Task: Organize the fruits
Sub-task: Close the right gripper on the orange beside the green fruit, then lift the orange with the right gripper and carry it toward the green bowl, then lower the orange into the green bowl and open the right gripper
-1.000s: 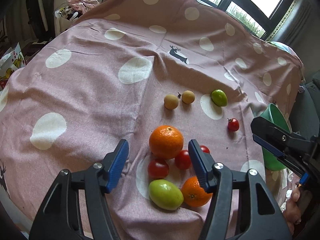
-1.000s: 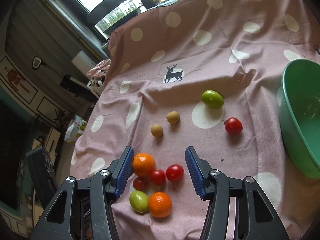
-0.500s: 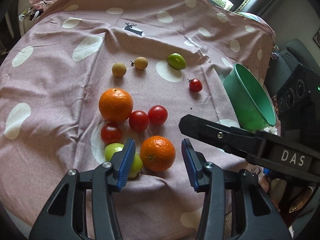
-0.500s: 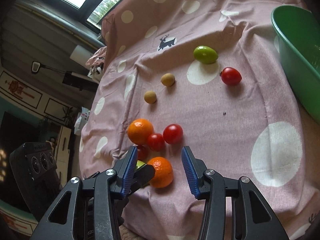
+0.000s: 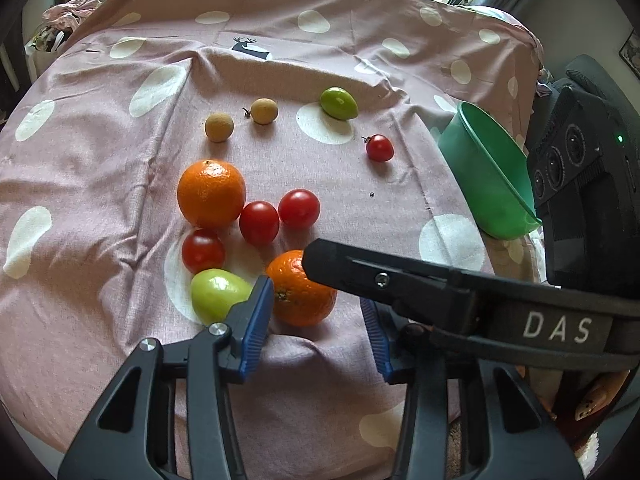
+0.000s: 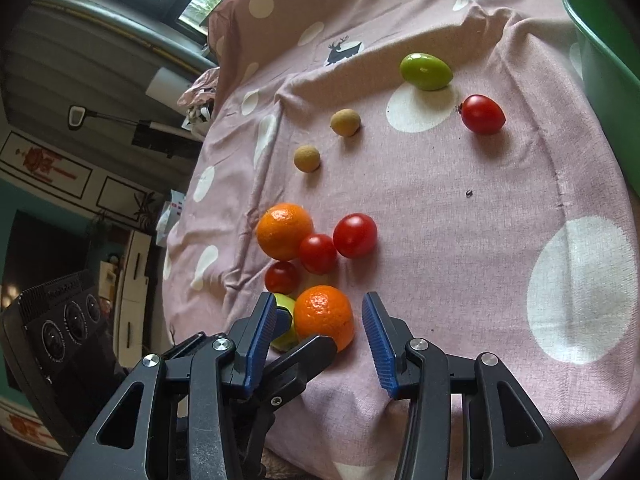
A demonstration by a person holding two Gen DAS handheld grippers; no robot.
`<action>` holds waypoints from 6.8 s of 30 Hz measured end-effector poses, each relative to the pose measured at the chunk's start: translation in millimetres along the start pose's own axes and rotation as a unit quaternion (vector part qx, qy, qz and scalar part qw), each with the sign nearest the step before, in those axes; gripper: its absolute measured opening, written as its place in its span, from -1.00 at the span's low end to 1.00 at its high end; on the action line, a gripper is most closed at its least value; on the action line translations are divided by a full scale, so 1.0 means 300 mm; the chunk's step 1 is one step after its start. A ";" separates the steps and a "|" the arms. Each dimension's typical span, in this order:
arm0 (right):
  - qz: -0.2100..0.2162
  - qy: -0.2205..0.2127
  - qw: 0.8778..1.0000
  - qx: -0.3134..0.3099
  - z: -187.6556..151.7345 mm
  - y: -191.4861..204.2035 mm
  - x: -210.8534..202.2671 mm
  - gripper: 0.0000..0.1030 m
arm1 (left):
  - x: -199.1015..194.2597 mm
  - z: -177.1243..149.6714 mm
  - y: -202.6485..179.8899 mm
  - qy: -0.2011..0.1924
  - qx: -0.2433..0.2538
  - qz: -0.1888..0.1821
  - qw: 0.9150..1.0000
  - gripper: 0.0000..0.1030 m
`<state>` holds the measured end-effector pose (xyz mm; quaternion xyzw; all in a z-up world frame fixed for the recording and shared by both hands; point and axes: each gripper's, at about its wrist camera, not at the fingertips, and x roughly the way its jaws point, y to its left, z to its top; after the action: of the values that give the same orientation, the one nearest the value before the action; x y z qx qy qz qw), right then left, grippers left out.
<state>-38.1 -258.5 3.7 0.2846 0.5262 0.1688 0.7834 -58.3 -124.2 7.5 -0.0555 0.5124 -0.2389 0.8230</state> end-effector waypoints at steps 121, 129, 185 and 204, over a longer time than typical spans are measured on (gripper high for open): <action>0.002 -0.178 0.984 -0.016 0.163 0.003 -0.252 -0.13 | -0.048 0.208 -0.223 -0.173 0.064 -0.032 0.982 -0.27; 0.000 -0.207 0.978 -0.015 0.155 -0.009 -0.329 -0.13 | -0.061 0.226 -0.298 -0.185 0.092 -0.045 0.977 -0.27; -0.106 -0.269 0.942 0.172 0.107 -0.451 -0.570 -0.13 | 0.279 0.282 -0.712 -0.057 0.201 -0.168 0.963 -0.27; -0.134 -0.266 0.936 0.188 0.107 -0.466 -0.576 -0.13 | 0.314 0.274 -0.734 -0.044 0.202 -0.176 0.962 -0.27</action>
<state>-80.7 -473.7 51.6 0.3879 0.3542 -0.1212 0.8423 -26.9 -372.8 43.0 0.0123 0.3992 -0.4760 0.7835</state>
